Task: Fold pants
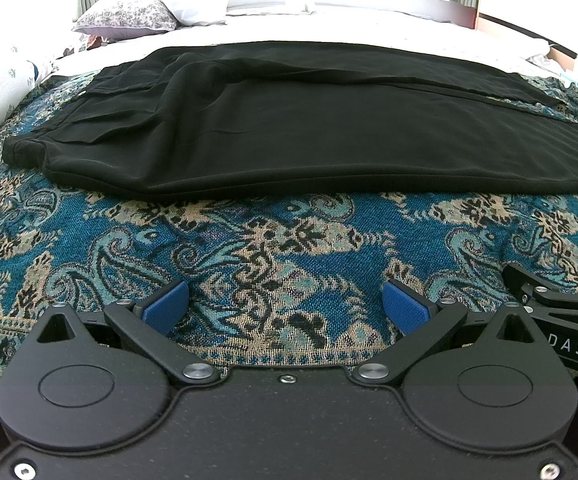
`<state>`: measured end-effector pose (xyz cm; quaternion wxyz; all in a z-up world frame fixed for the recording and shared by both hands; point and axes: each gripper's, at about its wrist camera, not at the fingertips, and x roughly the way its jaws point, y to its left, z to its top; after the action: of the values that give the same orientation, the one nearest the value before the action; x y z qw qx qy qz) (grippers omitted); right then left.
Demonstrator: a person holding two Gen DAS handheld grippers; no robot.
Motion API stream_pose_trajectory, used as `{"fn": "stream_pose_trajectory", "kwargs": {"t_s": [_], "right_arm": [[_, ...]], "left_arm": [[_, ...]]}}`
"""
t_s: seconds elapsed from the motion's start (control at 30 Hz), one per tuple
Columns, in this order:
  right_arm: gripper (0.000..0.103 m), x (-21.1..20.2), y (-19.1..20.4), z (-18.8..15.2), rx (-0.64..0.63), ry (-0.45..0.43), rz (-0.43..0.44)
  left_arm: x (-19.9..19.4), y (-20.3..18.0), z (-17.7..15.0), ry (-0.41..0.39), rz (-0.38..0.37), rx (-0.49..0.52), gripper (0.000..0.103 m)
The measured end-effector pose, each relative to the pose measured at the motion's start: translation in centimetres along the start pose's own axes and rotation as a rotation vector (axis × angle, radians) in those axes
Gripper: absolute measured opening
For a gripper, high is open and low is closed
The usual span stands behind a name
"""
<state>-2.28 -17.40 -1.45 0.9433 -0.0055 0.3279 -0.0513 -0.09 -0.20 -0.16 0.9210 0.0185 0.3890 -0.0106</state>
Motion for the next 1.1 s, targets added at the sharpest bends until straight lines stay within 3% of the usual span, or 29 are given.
{"fn": "stream_pose_trajectory", "kwargs": {"t_s": [0.93,1.1], "right_arm": [[0.103,-0.23,0.1,0.06,0.0,-0.009,0.0],[0.103,-0.04,0.02,-0.21,-0.001,-0.009,-0.002]], "left_arm": [[-0.16,0.06,0.16,0.005,0.006,-0.004,0.103],[-0.6,0.15,0.01,-0.029,0.008,-0.014,0.103]]}}
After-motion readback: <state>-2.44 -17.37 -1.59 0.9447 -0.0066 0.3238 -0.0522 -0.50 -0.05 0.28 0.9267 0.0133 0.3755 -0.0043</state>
